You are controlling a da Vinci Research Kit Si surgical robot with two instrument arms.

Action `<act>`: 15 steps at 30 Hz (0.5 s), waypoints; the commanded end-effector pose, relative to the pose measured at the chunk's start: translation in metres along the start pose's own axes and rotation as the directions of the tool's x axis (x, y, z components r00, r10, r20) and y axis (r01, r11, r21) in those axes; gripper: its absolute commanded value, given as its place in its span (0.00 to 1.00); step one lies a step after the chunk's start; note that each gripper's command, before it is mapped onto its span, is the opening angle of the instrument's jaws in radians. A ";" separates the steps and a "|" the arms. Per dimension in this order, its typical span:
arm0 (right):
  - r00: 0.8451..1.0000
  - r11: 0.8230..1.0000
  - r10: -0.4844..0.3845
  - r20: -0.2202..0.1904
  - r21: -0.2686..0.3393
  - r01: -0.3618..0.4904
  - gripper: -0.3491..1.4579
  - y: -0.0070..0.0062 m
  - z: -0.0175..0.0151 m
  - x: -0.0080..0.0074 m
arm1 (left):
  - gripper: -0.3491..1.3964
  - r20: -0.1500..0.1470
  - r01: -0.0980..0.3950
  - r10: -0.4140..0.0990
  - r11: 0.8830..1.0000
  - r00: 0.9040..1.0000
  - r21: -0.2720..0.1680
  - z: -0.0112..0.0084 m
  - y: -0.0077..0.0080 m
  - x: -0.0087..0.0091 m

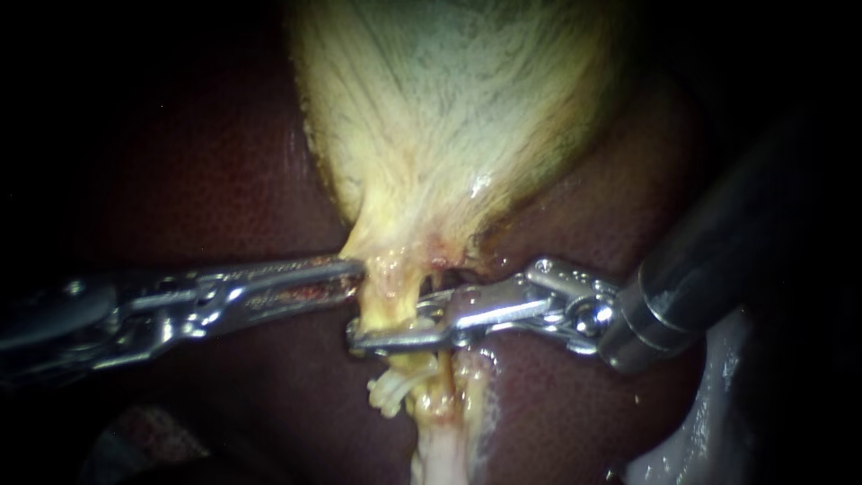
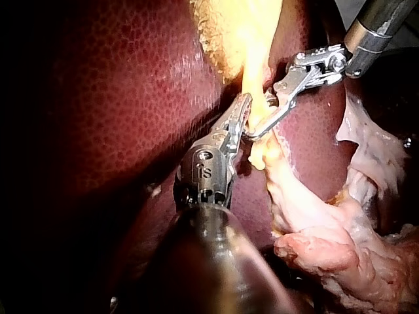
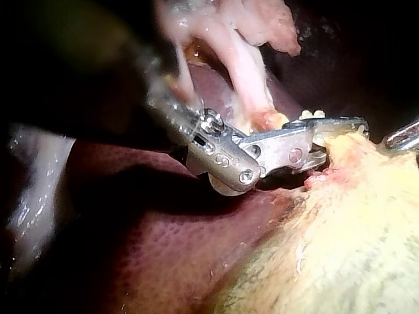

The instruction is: Going back third clip left tube

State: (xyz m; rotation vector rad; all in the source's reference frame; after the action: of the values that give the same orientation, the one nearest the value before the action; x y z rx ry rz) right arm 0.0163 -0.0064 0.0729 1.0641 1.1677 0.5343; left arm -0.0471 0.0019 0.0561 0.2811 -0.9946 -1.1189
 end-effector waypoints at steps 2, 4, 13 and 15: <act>1.000 1.000 0.000 0.000 0.001 0.000 0.00 -0.0001 0.0000 0.0000 | 0.00 0.000 0.000 0.000 1.000 1.000 0.000 0.0000 0.0000 0.0000; 1.000 1.000 -0.001 0.000 0.001 0.001 0.00 -0.0001 0.0000 0.0000 | 0.00 0.000 0.000 0.000 1.000 1.000 0.000 0.0000 0.0000 0.0000; 1.000 1.000 -0.001 0.002 0.003 0.001 0.23 -0.0005 0.0000 -0.0001 | 0.00 0.000 0.000 0.000 1.000 1.000 0.000 0.0000 0.0000 0.0000; 1.000 1.000 -0.001 0.002 0.003 0.001 0.32 -0.0007 0.0000 -0.0001 | 0.00 0.000 0.000 0.000 1.000 1.000 0.000 -0.0001 0.0000 0.0000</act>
State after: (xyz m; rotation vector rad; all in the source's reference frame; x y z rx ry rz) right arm 0.0162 -0.0069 0.0722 1.0675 1.1669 0.5310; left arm -0.0470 0.0019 0.0561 0.2813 -0.9949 -1.1181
